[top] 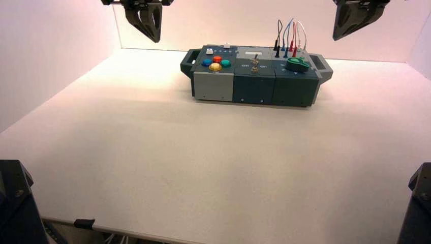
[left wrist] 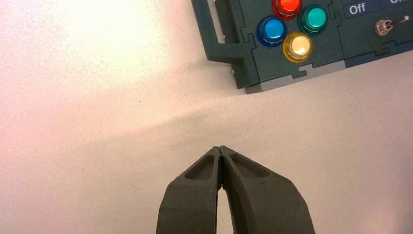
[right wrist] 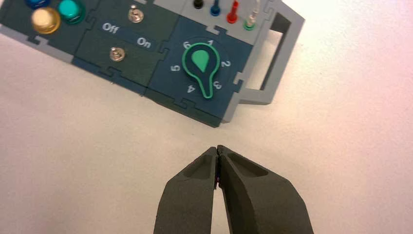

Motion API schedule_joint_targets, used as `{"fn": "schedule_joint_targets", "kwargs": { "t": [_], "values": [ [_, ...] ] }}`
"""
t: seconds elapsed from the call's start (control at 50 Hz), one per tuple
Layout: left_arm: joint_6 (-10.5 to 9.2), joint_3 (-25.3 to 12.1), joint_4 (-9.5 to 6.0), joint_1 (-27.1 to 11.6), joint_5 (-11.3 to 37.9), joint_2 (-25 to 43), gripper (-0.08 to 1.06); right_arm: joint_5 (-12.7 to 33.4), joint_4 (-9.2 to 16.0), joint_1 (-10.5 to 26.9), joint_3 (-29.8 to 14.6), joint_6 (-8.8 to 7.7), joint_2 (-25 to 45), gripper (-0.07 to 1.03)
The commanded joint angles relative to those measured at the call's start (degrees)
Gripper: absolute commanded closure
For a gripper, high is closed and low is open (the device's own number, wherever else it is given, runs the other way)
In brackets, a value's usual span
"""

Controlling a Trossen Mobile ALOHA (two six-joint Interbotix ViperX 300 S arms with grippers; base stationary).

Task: Move the box away.

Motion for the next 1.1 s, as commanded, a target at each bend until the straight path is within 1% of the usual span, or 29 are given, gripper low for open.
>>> {"fn": "schedule_joint_targets", "kwargs": {
  "t": [0.02, 0.4, 1.1],
  "values": [
    [0.44, -0.62, 0.09, 0.18, -0.62, -2.99, 1.01, -0.62, 0.26, 0.97, -0.7, 0.0, -2.11, 0.98],
    [0.62, -0.7, 0.09, 0.35, -0.97, -3.25, 1.01, -1.05, 0.26, 0.97, 0.35, 0.26, -4.04, 0.98],
    [0.79, -1.67, 0.09, 0.44, -0.97, -0.18, 1.01, -1.67, 0.26, 1.05, 0.35, 0.26, -4.13, 0.98]
  ]
}}
